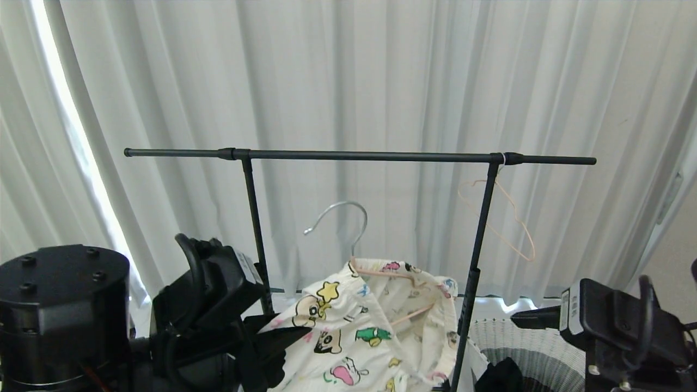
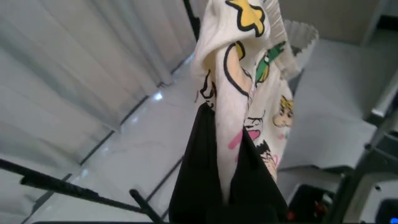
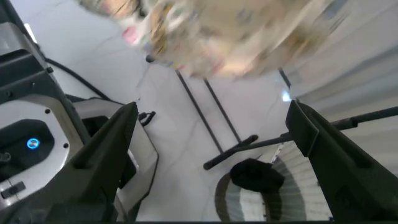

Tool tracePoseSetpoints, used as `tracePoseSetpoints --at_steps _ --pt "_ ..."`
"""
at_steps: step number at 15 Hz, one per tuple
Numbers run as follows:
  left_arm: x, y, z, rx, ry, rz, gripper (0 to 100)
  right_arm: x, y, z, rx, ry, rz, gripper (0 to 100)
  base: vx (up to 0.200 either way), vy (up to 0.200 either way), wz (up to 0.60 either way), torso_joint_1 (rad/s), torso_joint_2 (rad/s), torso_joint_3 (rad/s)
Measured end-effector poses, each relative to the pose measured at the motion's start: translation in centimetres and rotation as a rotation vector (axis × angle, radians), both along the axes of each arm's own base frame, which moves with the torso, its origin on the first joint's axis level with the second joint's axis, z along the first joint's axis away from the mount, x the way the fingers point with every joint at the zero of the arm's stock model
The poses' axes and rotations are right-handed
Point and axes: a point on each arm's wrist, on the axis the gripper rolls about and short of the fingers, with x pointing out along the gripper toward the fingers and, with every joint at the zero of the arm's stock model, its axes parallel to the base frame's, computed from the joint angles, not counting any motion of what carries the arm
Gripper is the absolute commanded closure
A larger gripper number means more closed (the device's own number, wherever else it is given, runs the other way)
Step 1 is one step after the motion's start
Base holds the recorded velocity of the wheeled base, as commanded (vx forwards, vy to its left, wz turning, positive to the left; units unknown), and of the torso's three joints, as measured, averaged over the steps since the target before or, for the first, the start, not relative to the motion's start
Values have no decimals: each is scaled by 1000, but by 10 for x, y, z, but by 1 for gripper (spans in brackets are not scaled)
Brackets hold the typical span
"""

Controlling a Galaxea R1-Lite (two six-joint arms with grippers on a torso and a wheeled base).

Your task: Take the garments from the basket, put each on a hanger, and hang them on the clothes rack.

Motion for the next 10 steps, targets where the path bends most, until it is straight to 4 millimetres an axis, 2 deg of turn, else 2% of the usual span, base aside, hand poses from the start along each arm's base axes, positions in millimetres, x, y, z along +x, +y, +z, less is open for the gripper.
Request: tracePoseSetpoints --at_steps 4,7,10 --pt "-13 -7 -20 44 72 -102 100 10 -14 10 -10 -57 128 0 0 0 0 0 0 0" --pt "-29 -11 -27 40 111 -241 100 15 -8 15 16 -39 262 0 0 0 0 0 0 0" --pt "-38 -12 -23 17 82 -285 100 25 7 8 2 -23 363 0 0 0 0 0 0 0"
